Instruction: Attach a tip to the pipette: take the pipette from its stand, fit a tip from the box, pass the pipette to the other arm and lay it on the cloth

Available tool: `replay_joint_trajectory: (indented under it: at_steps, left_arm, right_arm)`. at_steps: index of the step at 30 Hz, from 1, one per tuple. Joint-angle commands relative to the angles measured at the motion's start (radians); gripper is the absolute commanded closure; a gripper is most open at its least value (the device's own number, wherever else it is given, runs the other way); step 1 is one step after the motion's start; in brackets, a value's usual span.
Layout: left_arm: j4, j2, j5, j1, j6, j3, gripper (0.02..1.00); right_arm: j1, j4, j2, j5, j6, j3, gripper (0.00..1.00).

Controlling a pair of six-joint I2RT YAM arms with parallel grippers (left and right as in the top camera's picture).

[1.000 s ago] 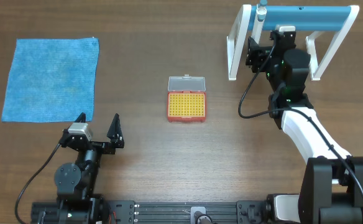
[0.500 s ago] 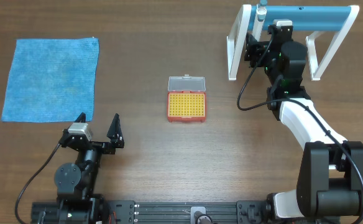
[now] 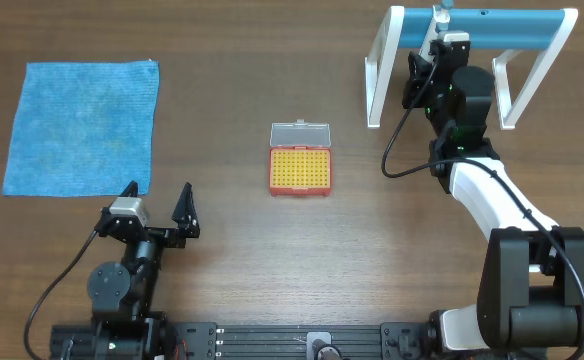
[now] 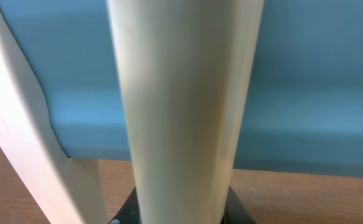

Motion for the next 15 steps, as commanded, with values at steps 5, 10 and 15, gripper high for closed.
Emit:
replay_joint_trajectory:
  at_steps: [5, 10, 15]
  left_arm:
    - [-0.005, -0.005, -0.004, 0.002, 0.008, -0.003, 0.023]
    - [-0.005, -0.005, -0.004, 0.002, 0.008, -0.003, 0.023]
    - [-0.005, -0.005, -0.004, 0.002, 0.008, -0.003, 0.023]
  right_arm:
    - [0.000, -0.005, -0.073, -0.009, -0.007, 0.024, 0.917]
    - [0.000, -0.049, -0.085, -0.009, -0.007, 0.024, 0.919]
    - [0.039, -0.158, -0.237, -0.009, -0.007, 0.015, 0.917]
